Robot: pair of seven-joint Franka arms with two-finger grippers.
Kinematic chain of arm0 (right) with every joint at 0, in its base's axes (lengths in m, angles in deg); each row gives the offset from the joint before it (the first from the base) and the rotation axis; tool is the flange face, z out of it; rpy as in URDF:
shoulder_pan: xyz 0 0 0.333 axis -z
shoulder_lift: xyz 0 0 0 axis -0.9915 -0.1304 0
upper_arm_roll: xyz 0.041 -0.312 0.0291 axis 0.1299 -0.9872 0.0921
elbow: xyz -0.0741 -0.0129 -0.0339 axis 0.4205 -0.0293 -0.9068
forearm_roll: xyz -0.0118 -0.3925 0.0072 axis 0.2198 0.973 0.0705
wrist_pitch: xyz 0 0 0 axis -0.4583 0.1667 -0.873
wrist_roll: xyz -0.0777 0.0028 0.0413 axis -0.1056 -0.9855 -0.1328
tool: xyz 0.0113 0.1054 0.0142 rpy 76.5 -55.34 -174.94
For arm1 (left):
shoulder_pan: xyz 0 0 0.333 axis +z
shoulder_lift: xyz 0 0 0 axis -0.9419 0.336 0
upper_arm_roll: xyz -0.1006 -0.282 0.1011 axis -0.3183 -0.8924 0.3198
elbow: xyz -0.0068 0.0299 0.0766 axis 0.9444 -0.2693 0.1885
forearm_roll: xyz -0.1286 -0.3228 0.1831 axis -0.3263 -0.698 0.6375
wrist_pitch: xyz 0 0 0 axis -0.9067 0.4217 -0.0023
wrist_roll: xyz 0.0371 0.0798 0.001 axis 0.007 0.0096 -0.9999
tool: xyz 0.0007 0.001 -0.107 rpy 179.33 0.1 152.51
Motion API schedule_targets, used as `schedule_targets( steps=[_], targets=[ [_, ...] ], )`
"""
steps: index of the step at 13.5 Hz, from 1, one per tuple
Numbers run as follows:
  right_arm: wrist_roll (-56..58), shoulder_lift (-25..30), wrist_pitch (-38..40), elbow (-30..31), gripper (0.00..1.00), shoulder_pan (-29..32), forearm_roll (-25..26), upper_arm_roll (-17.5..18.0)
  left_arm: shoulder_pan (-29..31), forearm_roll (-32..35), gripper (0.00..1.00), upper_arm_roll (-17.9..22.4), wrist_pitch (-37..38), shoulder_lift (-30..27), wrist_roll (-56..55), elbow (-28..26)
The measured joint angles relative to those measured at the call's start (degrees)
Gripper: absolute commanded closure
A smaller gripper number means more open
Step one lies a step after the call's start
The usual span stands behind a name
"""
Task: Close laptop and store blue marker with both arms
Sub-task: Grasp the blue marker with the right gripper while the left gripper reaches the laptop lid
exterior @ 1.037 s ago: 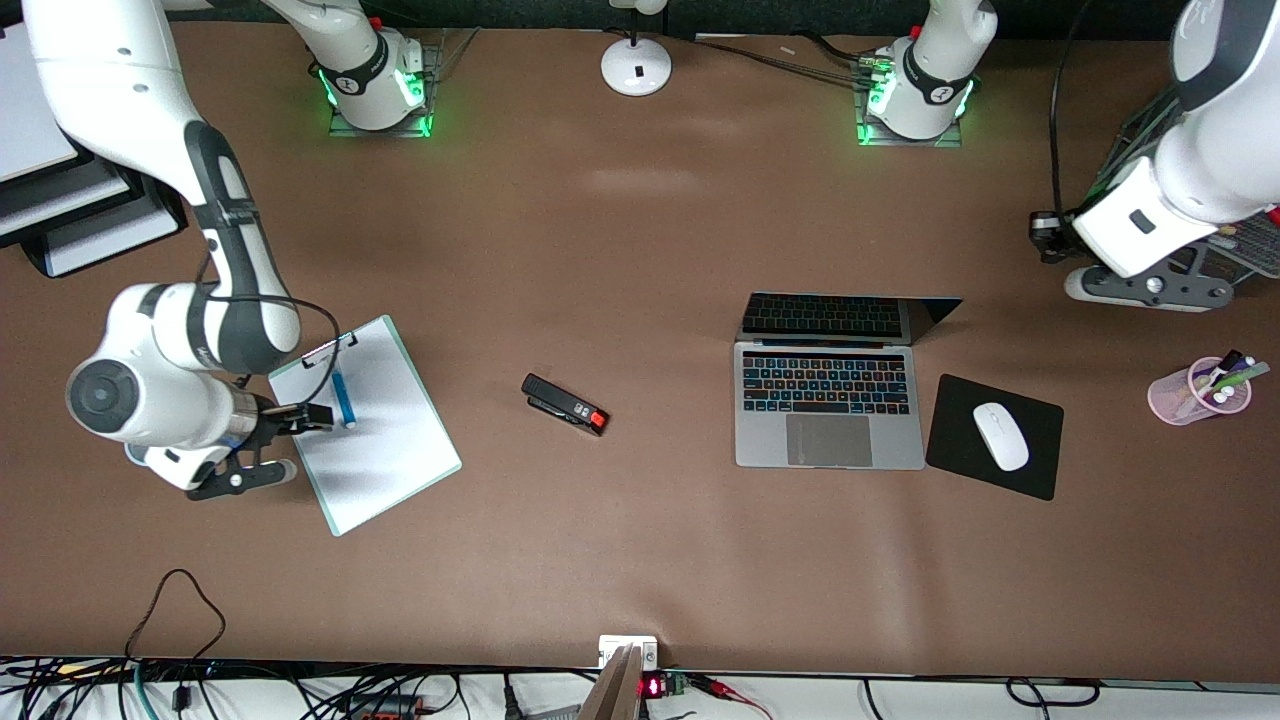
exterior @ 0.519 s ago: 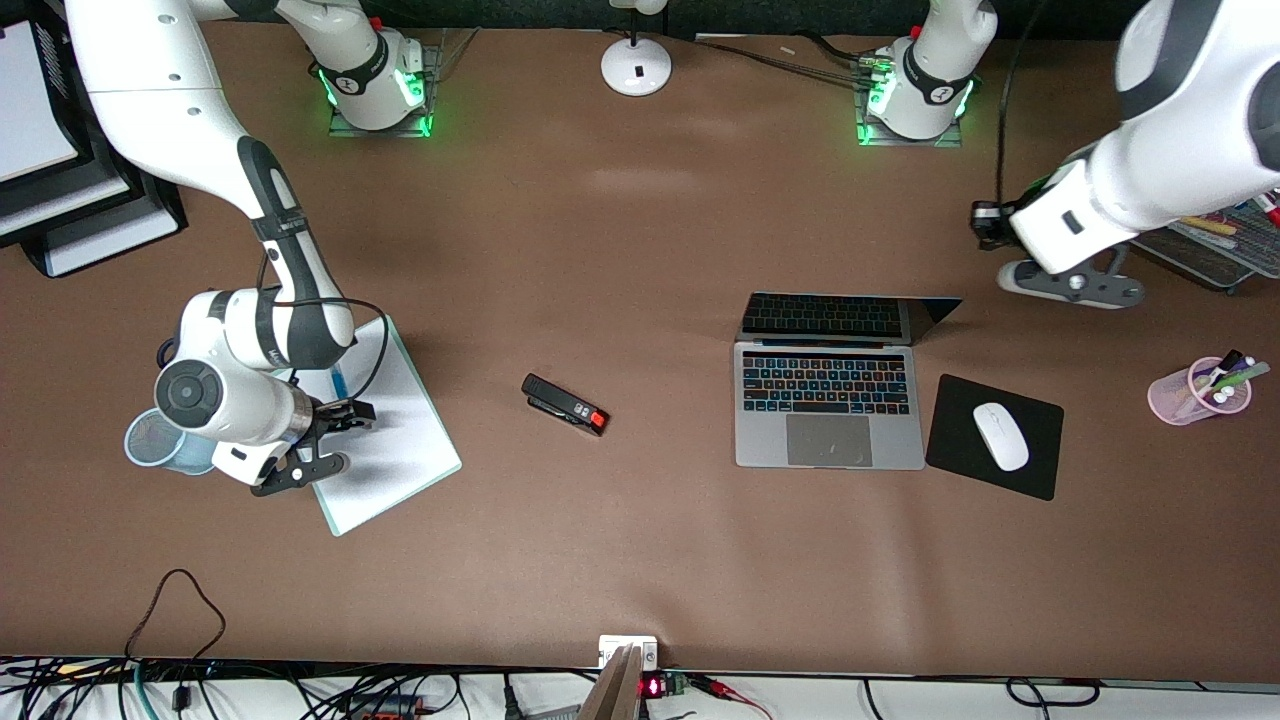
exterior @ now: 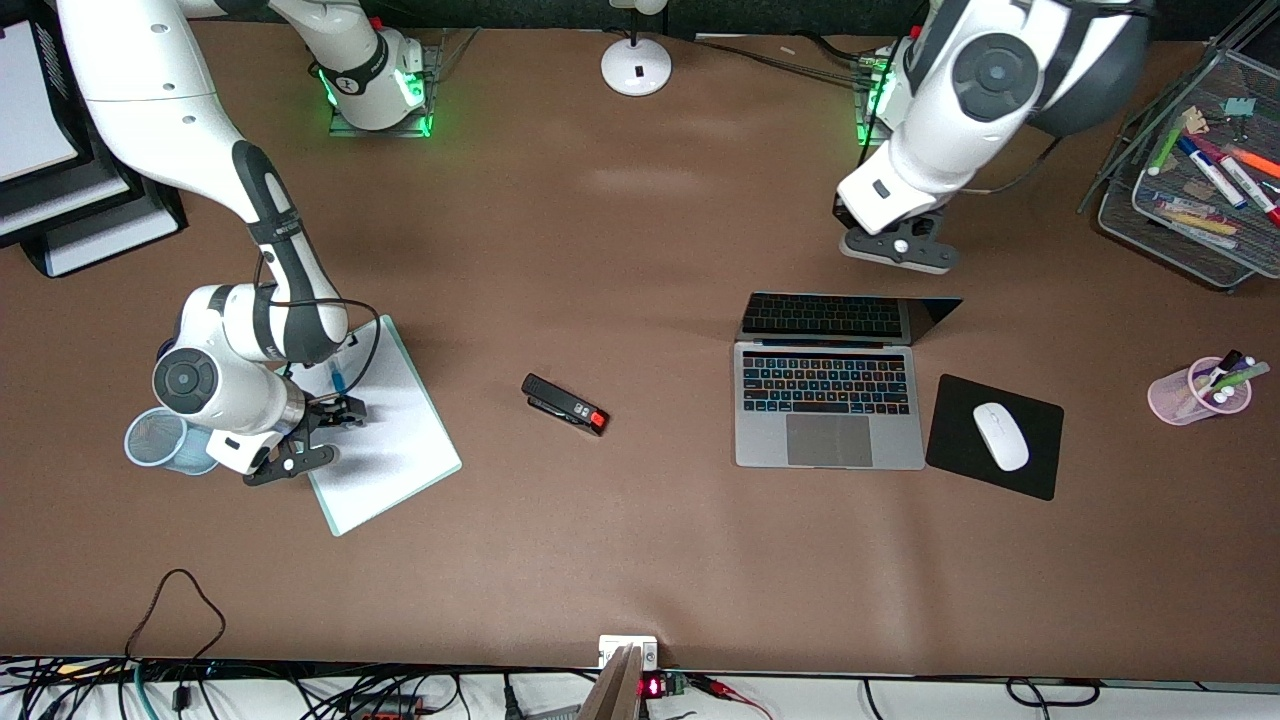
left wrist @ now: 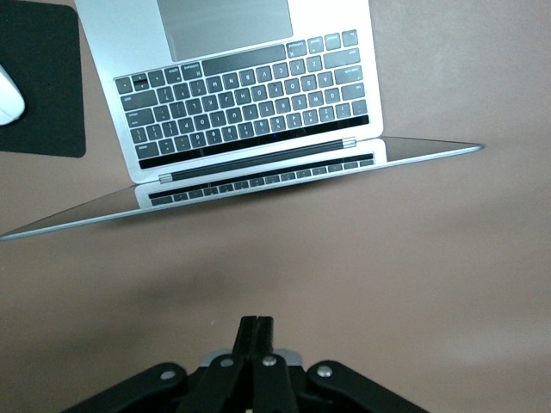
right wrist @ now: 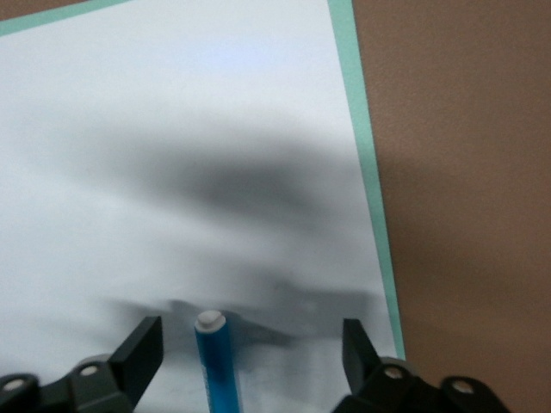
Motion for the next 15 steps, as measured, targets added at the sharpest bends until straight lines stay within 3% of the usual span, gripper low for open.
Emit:
schedule_targets(
  steps=[2, 6, 11, 15],
  targets=[
    [0.07, 0.0, 0.02, 0.48, 0.2, -0.23, 0.0, 0.16, 0.11, 0.0, 1.0, -0.07, -5.54, -0.46, 0.0, -4.32],
    [0.17, 0.02, 1.17, 1.28, 0.38, -0.65, 0.0, 0.24, 0.3, 0.0, 1.0, -0.11, -15.85, 0.29, 0.01, -9.82],
    [0.27, 0.31, 2.07, 1.32, 0.65, -0.68, 0.0, 0.24, 1.79, 0.0, 1.0, -0.08, -26.42, 4.54, 0.21, -10.13],
    [0.3, 0.91, 3.03, 1.41, 0.72, -0.68, 0.0, 0.24, 2.75, 0.26, 1.0, -0.03, -30.09, 6.58, 0.91, -9.56]
  ],
)
